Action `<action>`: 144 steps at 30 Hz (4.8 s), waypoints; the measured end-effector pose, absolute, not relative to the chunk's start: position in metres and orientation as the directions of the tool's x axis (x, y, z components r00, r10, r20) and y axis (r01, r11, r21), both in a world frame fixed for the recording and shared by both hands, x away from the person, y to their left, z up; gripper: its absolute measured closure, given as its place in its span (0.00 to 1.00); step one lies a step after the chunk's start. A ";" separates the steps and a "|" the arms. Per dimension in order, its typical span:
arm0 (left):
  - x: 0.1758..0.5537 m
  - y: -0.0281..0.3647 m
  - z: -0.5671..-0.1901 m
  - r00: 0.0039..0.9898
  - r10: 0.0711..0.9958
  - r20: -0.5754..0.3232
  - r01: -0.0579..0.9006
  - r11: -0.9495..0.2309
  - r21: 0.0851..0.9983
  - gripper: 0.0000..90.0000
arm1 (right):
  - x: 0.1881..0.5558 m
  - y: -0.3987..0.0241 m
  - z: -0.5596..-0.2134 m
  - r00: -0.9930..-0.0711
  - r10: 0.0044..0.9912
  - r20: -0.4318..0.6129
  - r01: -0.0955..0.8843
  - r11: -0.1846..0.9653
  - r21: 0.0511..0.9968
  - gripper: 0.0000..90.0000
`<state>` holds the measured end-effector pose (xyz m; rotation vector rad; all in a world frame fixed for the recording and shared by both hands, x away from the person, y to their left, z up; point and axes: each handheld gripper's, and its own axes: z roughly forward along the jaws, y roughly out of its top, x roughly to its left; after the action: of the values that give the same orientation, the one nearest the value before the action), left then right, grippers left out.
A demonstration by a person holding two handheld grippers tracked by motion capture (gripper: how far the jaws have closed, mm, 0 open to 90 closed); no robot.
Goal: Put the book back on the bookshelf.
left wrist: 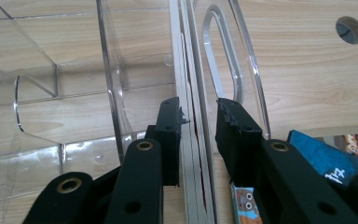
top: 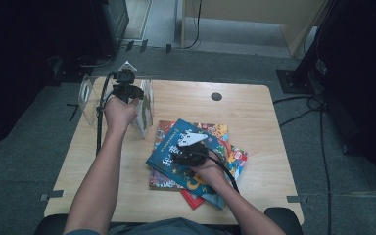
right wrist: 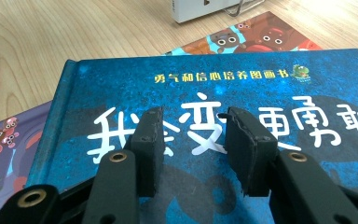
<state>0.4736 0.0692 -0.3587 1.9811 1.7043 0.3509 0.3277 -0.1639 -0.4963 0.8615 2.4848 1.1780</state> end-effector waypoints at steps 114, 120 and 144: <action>0.379 0.064 -0.482 0.636 0.742 -0.212 0.725 -0.480 0.494 0.96 | 0.267 -0.358 -0.490 -0.373 0.927 0.049 0.635 0.216 0.741 1.00; 0.381 0.067 -0.484 0.629 0.741 -0.236 0.735 -0.467 0.492 0.96 | 0.267 -0.354 -0.492 -0.398 0.915 0.060 0.640 0.230 0.733 1.00; 0.365 0.066 -0.484 0.623 0.749 -0.226 0.741 -0.472 0.478 0.99 | 0.277 -0.368 -0.494 -0.340 0.933 0.116 0.702 0.170 0.691 1.00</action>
<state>0.3647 0.0662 -0.4845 2.3061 1.1673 0.0196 0.2772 -0.3678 -0.4940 1.5580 2.1172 0.9599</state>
